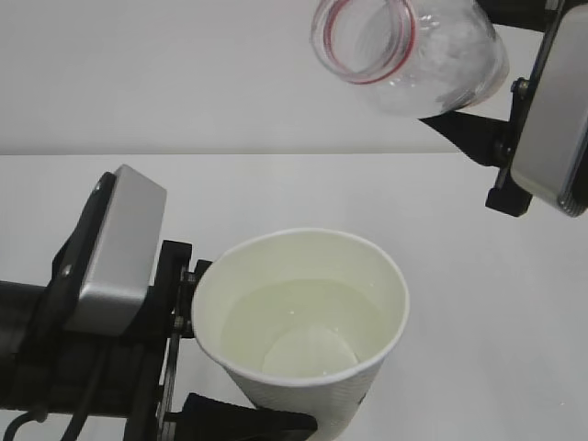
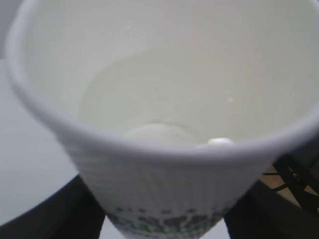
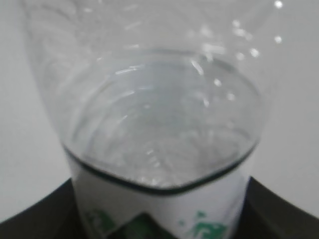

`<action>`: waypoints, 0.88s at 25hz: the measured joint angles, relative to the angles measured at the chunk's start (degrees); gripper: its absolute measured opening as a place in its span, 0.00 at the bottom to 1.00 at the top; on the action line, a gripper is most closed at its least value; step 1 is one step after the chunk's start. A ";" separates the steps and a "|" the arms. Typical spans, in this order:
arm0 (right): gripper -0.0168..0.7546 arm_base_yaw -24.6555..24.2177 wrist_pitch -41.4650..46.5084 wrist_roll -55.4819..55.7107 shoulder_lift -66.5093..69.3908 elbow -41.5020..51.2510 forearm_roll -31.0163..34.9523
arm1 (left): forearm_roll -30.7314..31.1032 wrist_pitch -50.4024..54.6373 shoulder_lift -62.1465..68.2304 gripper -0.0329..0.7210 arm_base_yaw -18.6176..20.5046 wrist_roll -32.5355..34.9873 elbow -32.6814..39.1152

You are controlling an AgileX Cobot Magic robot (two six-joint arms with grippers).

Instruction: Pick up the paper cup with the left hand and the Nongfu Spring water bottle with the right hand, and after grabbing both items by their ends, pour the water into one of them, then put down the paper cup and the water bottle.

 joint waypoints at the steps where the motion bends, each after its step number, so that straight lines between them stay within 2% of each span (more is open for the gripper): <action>1: 0.63 0.00 0.00 0.85 0.00 0.00 0.00 | 0.00 0.00 0.00 0.69 0.00 0.00 0.00; 22: 0.63 0.00 0.00 14.73 0.00 0.00 0.10 | 0.00 0.00 0.00 0.69 0.00 0.00 0.00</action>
